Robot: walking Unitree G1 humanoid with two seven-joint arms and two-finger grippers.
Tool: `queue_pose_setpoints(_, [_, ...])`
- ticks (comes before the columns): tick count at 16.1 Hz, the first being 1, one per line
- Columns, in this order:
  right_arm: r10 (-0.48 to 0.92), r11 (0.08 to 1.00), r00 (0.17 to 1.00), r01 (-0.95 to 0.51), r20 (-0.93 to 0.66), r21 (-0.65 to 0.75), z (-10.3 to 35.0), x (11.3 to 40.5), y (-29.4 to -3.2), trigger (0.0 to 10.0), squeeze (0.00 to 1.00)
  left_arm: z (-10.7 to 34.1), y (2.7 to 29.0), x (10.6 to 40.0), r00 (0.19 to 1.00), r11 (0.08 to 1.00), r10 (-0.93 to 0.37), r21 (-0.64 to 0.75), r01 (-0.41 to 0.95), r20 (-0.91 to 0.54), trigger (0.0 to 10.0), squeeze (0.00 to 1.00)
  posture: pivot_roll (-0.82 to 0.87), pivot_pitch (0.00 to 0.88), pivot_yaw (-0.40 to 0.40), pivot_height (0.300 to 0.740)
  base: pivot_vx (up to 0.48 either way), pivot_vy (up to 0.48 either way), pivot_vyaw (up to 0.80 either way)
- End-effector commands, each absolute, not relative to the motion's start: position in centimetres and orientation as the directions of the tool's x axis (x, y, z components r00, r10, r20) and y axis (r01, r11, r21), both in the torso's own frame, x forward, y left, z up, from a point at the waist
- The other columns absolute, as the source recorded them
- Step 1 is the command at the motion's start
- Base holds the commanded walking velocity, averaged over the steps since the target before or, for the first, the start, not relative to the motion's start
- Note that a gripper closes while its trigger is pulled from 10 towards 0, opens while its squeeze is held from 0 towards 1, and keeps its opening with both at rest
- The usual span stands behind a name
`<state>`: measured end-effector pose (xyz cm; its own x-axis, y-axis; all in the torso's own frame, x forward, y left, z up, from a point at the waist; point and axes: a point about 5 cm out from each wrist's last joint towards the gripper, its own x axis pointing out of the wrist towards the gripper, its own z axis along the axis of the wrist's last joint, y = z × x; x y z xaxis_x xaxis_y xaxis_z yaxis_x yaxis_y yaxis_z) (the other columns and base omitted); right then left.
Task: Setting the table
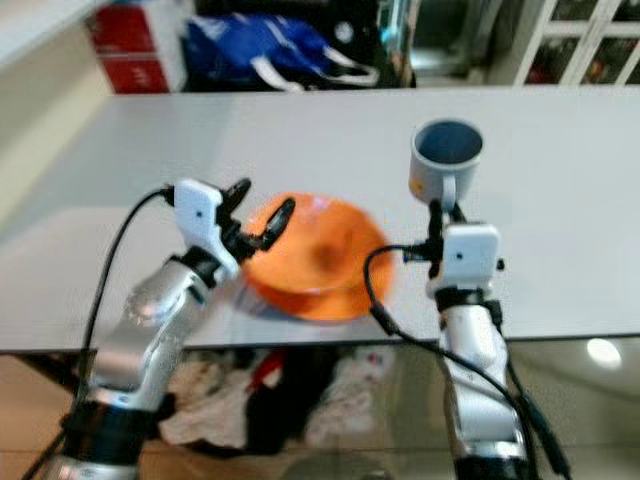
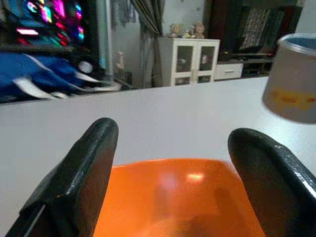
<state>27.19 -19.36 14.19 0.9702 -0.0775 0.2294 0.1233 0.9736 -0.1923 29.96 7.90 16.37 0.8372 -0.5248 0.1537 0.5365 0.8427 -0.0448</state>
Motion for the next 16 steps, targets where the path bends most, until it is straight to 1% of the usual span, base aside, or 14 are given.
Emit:
queue_pose_setpoints(1, [-0.076,0.976,0.965,0.124,0.251,-0.178,14.8,27.5,-19.4,0.0,0.00,16.8,8.0,29.9,0.830,0.838,-0.532,-0.038,0.545,0.167,10.0,0.00,-0.06,0.017,0.054,0.740,0.000,0.000,0.00])
queue_pose_setpoints(3, [-0.070,0.979,0.971,0.112,0.229,-0.173,14.6,27.9,-19.6,0.0,0.00,16.8,8.0,29.8,0.823,0.831,-0.548,-0.013,0.556,0.149,10.0,0.00,-0.06,0.014,0.051,0.740,0.000,0.000,0.00])
queue_pose_setpoints(6, [-0.068,0.979,0.975,0.106,0.214,-0.174,14.5,29.3,-20.5,0.0,0.00,15.1,9.1,28.8,0.810,0.810,-0.585,0.080,0.581,0.046,10.0,0.00,-0.04,0.011,0.042,0.740,0.000,0.000,0.00])
queue_pose_setpoints(7, [-0.074,0.980,0.977,0.109,0.202,-0.167,14.3,30.0,-20.9,0.0,0.00,14.4,8.8,28.7,0.808,0.804,-0.589,0.099,0.586,-0.002,10.0,0.00,-0.03,0.011,0.044,0.740,0.000,0.000,0.00])
queue_pose_setpoints(8, [-0.087,0.981,0.980,0.116,0.180,-0.155,13.9,30.8,-21.5,0.0,0.00,14.4,7.6,28.4,0.779,0.761,-0.627,0.191,0.620,-0.028,10.0,0.00,-0.02,0.009,0.042,0.740,0.000,0.000,0.00])
queue_pose_setpoints(10, [-0.112,0.984,0.987,0.127,0.119,-0.123,13.0,32.2,-22.3,0.0,0.00,15.0,6.1,28.3,0.734,0.717,-0.679,0.186,0.671,-0.029,10.0,0.00,0.00,0.008,0.040,0.740,0.000,0.000,0.00])
queue_pose_setpoints(12, [-0.106,0.987,0.993,0.112,0.055,-0.117,12.1,33.5,-22.7,0.0,0.00,17.3,5.2,28.4,0.678,0.671,-0.734,0.174,0.721,0.023,10.0,0.00,0.03,0.015,0.036,0.740,0.000,0.000,0.00])
queue_pose_setpoints(13, [-0.102,0.988,0.994,0.106,0.046,-0.110,11.9,33.8,-22.7,0.0,0.00,17.7,5.1,28.4,0.674,0.668,-0.738,0.172,0.724,0.029,10.0,0.00,0.03,0.015,0.036,0.740,0.000,0.000,0.00])
queue_pose_setpoints(16, [-0.087,0.992,0.996,0.087,0.001,-0.092,11.1,34.8,-22.2,0.0,0.00,19.8,4.8,28.1,0.650,0.655,-0.756,0.075,0.752,0.079,10.0,0.00,0.07,0.030,0.031,0.740,0.000,0.000,0.00])
